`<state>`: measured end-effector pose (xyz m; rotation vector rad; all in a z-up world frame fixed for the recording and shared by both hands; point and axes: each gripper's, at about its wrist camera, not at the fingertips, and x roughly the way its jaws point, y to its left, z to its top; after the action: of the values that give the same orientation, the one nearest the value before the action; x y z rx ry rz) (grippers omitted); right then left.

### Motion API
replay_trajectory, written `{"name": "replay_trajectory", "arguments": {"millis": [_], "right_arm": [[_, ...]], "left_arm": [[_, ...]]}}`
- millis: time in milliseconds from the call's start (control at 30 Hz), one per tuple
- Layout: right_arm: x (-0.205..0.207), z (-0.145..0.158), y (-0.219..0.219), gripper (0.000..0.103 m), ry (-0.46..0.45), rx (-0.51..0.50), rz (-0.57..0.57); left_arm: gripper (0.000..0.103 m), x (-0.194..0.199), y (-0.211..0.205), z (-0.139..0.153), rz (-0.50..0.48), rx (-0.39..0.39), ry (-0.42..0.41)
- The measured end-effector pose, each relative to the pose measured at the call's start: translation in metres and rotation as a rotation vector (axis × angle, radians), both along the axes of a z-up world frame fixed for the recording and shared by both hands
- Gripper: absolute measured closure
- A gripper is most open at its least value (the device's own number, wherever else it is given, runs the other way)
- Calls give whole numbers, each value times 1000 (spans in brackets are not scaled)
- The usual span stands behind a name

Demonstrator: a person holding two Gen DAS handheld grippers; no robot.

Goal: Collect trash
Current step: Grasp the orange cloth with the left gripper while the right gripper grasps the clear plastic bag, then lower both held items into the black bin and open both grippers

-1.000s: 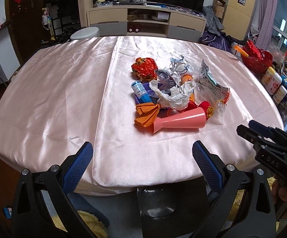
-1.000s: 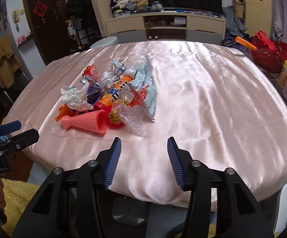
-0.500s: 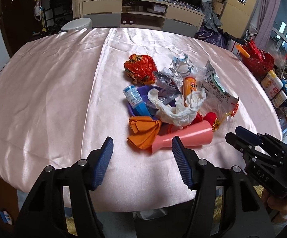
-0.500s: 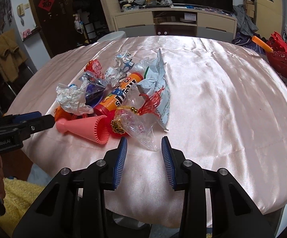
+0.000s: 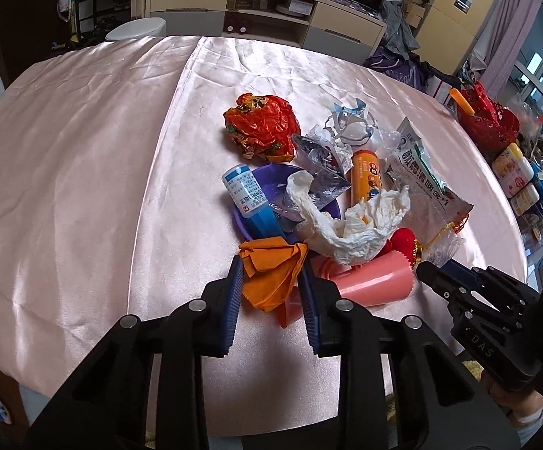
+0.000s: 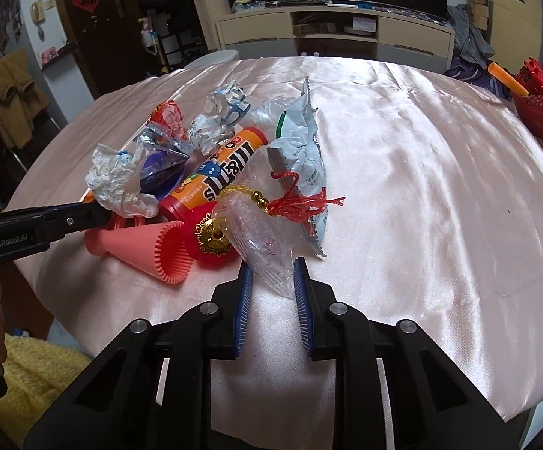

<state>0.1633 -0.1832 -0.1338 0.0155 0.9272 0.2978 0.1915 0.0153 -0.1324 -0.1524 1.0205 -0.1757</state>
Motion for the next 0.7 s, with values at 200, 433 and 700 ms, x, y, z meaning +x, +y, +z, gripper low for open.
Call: {"name": "replay_trajectory", "arguments": {"millis": [200,433,700], "right_arm": [[-7,22,-8,81,-65,24,-24],[-22,69,-17,81,-171,43,-44],[-56,114,-16,81,-261,62,-28]], "left_arm": [[87,-7,-2,12,-5,16,-40],[99,-25,1,50,11,7,-128],[99,-64,1,101,12,15,-238]]}}
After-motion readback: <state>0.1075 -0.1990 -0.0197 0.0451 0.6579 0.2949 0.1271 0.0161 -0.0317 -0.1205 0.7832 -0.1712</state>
